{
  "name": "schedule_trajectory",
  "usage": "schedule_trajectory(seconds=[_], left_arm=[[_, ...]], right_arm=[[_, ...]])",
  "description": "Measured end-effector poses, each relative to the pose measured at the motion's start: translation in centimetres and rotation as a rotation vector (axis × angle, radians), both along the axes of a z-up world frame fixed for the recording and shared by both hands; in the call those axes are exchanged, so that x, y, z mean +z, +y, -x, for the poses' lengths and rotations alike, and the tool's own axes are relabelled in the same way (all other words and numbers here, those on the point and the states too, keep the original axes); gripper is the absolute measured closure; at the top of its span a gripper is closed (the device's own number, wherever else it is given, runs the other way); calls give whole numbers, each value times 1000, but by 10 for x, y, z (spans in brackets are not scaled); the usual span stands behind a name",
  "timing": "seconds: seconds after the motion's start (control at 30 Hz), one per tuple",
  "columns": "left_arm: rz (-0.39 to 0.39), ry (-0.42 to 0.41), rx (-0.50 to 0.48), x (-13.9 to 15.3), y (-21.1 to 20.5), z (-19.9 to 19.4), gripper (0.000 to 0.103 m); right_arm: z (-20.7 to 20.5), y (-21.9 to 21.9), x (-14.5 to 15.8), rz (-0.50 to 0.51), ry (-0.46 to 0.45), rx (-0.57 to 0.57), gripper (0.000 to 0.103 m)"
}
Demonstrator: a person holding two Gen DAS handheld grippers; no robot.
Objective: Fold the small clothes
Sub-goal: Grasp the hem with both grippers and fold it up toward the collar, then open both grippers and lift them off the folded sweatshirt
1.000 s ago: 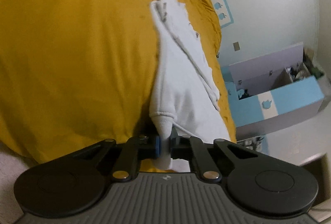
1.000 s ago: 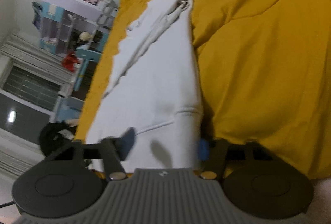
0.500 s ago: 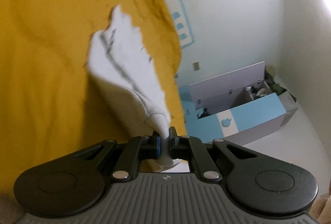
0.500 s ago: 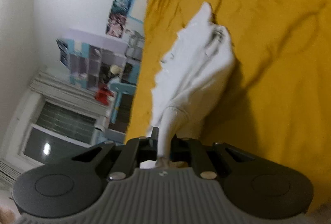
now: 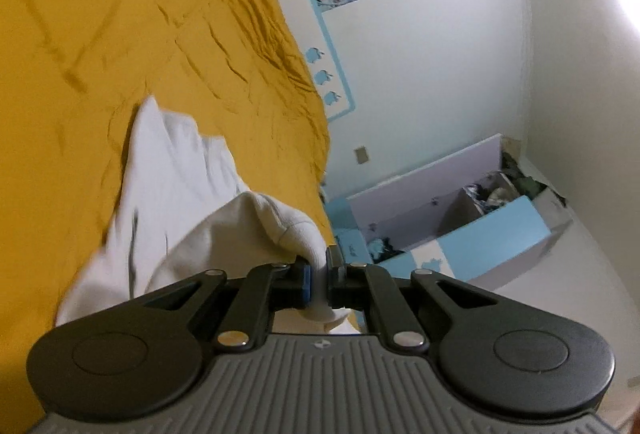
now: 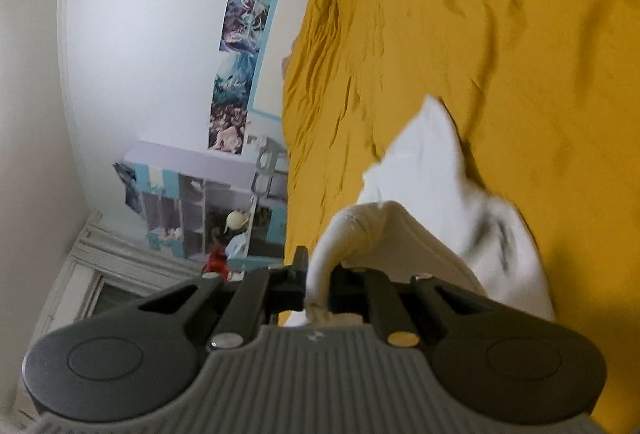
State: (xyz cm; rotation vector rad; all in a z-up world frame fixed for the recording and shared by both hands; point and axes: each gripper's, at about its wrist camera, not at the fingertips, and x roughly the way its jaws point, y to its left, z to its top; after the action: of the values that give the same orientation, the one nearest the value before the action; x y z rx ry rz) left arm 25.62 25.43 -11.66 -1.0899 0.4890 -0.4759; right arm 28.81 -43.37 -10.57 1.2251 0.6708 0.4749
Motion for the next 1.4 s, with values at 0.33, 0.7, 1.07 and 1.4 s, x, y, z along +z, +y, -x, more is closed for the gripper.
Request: schedule_trajectory(seconds=[0.33, 0.7, 1.07, 1.4], left_arm=[[-61, 140, 74, -46, 18, -121, 96], [-99, 220, 141, -35, 34, -121, 71], [-210, 289, 39, 6, -40, 29, 55], [-108, 469, 242, -36, -68, 59, 50]], right_arm=[[-162, 47, -32, 139, 54, -43, 100], [-176, 43, -41, 366, 116, -204, 43], [-12, 47, 4, 467, 81, 47, 38], [29, 48, -63, 299, 251, -21, 40]])
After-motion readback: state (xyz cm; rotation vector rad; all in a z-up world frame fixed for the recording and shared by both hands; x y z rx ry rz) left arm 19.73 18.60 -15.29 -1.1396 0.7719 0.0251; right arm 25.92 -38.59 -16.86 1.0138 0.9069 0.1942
